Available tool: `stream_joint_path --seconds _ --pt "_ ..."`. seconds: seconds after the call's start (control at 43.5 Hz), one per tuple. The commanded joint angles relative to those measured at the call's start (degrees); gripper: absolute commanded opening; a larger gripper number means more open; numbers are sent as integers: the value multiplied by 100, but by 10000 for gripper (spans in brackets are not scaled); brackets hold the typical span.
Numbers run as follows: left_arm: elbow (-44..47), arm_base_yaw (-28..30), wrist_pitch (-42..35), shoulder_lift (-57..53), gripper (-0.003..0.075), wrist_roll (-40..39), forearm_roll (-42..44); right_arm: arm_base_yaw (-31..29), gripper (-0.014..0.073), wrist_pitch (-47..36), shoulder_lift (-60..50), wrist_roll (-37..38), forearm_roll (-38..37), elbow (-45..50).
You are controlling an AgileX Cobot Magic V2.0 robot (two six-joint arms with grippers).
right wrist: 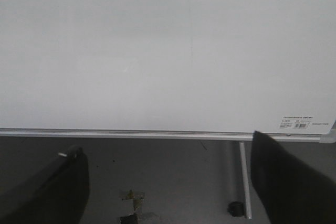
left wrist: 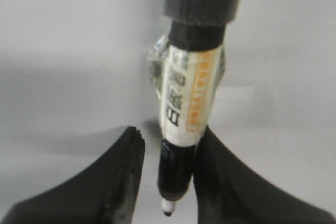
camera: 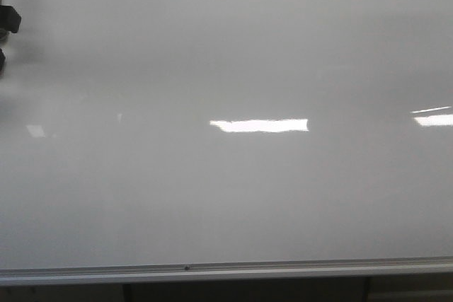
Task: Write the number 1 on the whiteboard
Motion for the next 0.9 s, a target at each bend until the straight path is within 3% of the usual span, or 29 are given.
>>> stream_joint_path --seconds 0.0,0.184,0.322,0.597,0.873 --pt "-184 -16 -297 -207 105 -32 -48 -3 643 -367 11 -64 -9 -190" --pt "-186 -16 -225 -246 -15 -7 -39 -3 643 -648 11 -64 -15 -190" --pt "-197 -16 157 -436 -19 374 -39 -3 643 -711 11 -64 -8 -190" --pt "-197 -547 1912 -1440 -19 1845 -51 135 643 -143 11 -205 137 -262" --pt "-538 -1425 3542 -2085 -19 3053 -689 381 643 590 11 -1216 943 -487"
